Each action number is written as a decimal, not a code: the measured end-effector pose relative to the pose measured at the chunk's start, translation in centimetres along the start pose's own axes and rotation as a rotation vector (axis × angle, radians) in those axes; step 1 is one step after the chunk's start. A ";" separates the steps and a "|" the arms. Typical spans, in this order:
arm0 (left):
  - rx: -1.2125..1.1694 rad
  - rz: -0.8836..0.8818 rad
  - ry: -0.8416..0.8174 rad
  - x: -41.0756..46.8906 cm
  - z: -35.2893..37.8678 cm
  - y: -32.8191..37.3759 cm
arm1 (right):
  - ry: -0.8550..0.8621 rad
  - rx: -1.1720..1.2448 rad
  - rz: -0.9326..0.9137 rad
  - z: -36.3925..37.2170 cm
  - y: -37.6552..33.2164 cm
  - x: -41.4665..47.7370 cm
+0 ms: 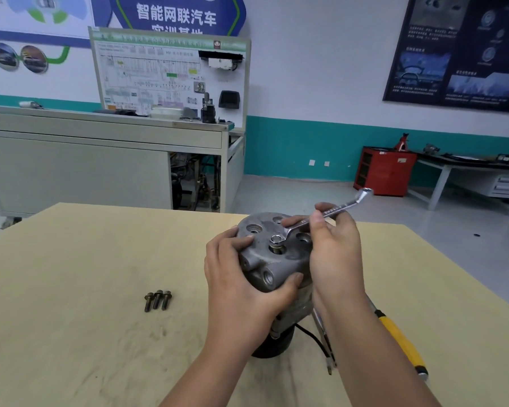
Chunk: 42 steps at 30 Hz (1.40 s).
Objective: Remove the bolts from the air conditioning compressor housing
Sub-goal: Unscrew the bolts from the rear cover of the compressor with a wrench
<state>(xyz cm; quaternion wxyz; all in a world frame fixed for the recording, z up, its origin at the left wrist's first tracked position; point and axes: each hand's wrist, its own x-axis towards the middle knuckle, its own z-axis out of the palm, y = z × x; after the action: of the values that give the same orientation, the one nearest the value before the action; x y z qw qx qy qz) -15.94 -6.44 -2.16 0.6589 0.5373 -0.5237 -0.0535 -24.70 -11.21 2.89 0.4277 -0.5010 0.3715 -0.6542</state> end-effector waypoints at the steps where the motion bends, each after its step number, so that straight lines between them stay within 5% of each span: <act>1: -0.001 0.000 0.000 0.0 0.0 0.0 | -0.012 -0.038 0.039 0.3 -0.4 0.5; 10: 0.018 -0.021 -0.061 -0.1 -0.4 0.4 | -0.242 -0.178 0.235 0.6 -2.8 2.3; 28: 0.031 -0.081 -0.351 4.0 -2.4 2.0 | -0.142 0.300 0.406 -0.5 -2.9 2.0; 42: -0.124 -0.187 -0.209 3.8 -2.2 2.0 | -0.145 0.254 0.329 -0.9 -3.0 1.5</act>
<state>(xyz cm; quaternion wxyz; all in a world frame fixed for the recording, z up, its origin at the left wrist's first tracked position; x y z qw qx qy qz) -13.57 -6.55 2.02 0.6249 0.5334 -0.5329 -0.2025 -26.31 -11.48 5.91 0.6140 -0.4217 0.3310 -0.5794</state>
